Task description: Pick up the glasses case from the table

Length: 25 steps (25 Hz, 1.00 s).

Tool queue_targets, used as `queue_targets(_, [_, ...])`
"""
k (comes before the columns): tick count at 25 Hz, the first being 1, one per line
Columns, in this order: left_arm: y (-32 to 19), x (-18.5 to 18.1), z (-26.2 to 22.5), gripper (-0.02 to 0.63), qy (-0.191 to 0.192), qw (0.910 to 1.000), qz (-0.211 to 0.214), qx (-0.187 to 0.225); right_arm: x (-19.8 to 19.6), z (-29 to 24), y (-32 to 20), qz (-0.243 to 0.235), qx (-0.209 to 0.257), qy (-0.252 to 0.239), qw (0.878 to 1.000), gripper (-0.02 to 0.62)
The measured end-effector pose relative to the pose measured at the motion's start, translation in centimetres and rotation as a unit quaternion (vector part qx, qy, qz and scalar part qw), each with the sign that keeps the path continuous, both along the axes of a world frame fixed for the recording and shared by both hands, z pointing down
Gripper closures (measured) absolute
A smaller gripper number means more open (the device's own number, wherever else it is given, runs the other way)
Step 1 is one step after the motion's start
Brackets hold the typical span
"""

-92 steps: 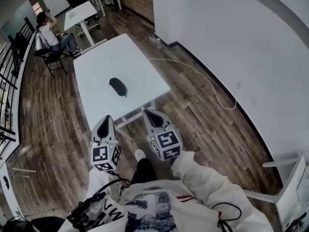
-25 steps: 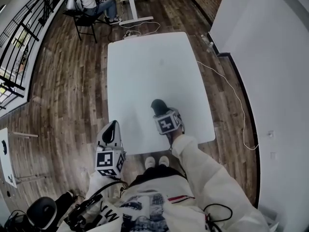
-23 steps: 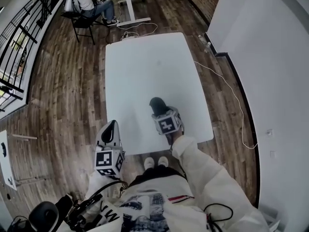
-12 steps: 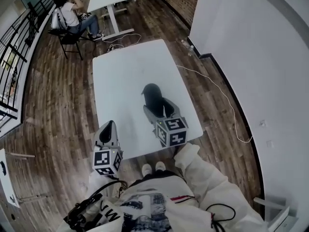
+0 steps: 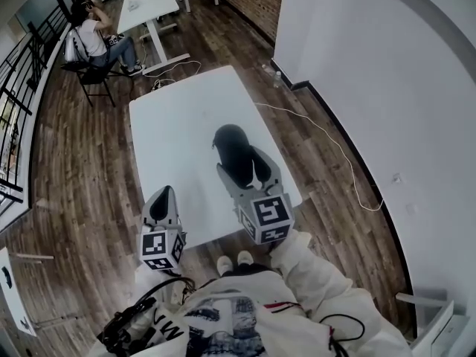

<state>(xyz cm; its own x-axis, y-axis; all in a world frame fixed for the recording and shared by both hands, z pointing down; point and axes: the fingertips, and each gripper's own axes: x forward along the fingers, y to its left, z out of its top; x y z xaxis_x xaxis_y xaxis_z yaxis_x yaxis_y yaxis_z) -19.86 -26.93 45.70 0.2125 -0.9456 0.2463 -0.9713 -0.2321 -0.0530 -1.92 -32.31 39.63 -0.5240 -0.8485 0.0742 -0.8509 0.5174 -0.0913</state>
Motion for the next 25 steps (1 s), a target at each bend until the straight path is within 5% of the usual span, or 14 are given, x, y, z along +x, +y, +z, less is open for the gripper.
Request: queue_targets(25, [-1.2, 0.3, -2.0, 0.581, -0.011, 0.9997, 0.0, 0.022, -0.1, 1.2, 1.3, -0.009, -0.013, -0.002, 1.0, 0.264])
